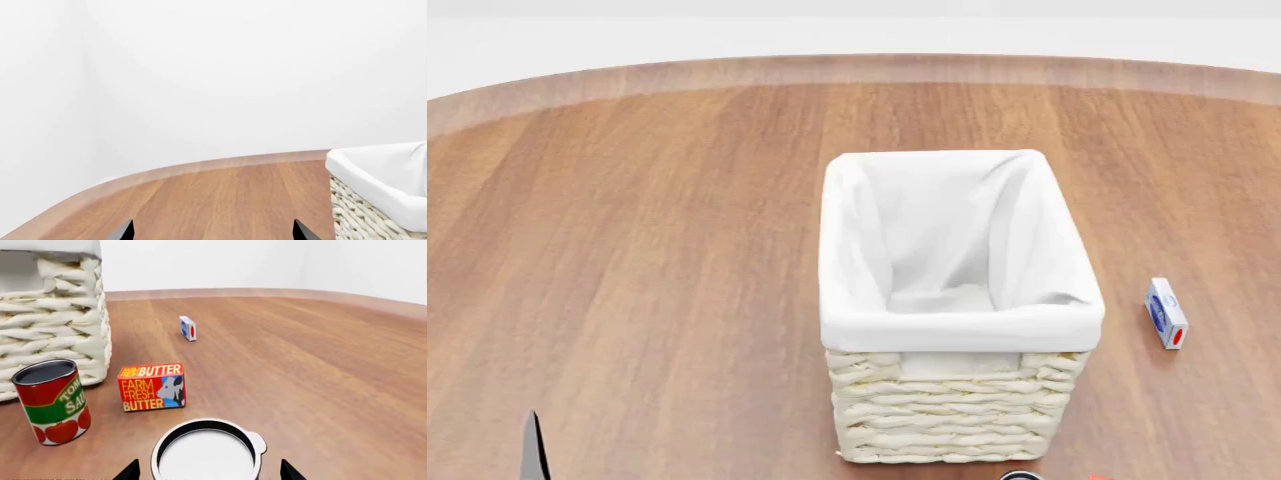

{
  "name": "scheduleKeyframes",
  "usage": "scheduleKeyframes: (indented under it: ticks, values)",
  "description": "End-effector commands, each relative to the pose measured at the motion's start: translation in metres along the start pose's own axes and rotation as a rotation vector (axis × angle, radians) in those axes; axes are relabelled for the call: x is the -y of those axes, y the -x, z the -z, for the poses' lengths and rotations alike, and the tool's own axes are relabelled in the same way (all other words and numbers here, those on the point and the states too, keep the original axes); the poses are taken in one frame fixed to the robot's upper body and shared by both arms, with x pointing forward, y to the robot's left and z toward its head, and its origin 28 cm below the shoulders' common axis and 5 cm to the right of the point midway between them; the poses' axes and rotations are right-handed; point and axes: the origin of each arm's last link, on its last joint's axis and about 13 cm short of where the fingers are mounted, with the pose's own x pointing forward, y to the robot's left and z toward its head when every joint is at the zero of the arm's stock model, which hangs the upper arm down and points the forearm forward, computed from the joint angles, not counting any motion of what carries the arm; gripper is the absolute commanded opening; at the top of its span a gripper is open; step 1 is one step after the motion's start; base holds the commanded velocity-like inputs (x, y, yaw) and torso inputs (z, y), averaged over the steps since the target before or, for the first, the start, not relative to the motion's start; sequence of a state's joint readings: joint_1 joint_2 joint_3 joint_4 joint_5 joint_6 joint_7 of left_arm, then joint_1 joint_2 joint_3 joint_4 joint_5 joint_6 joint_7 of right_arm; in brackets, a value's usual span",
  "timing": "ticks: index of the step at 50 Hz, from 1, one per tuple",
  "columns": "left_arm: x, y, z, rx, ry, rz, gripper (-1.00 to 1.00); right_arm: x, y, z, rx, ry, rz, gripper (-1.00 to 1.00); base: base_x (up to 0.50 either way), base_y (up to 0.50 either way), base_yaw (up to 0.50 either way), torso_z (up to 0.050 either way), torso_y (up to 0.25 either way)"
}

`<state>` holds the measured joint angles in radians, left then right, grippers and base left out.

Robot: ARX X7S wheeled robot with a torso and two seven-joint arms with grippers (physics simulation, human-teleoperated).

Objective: Pick up the alphabet soup and put it in the basket.

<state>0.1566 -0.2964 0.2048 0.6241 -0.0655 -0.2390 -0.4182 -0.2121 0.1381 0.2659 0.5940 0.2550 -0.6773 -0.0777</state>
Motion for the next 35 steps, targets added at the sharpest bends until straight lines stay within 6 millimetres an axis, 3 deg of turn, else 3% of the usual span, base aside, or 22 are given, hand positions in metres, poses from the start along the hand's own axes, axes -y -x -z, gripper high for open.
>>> scheduleKeyframes:
  ticks: [1,2,3,13,17,25,35]
  values:
    - [0.0,0.0,0.0,0.0,0.0,-0.001,1.0,-0.002,-0.003,0.003,-0.004,-0.004,-0.006,1.0,0.0,0.0,0.0,0.0,0.0]
    - [0.0,0.0,0.0,0.0,0.0,-0.001,1.0,-0.002,-0.003,0.003,-0.004,-0.004,-0.006,1.0,0.0,0.0,0.0,0.0,0.0]
    - [0.0,-0.001,0.001,-0.002,0.001,0.0,1.0,-0.002,-0.003,0.003,-0.002,-0.008,0.002,-1.0,0.0,0.0,0.0,0.0,0.0]
    - [0.001,-0.002,0.002,-0.005,0.0,0.003,1.0,-0.005,-0.005,-0.005,0.016,-0.008,0.001,-1.0,0.0,0.0,0.0,0.0,0.0]
    - [0.001,-0.003,0.003,-0.009,-0.001,0.004,1.0,-0.006,-0.006,-0.03,0.069,-0.019,-0.001,-1.0,0.0,0.0,0.0,0.0,0.0]
    - [0.001,-0.003,0.002,-0.011,0.002,0.007,1.0,-0.011,-0.007,-0.099,0.224,-0.014,-0.025,-1.0,0.0,0.0,0.0,0.0,0.0]
    - [0.001,-0.004,0.003,-0.015,0.004,0.005,1.0,-0.016,-0.01,-0.138,0.292,-0.015,-0.036,-1.0,0.0,0.0,0.0,0.0,0.0]
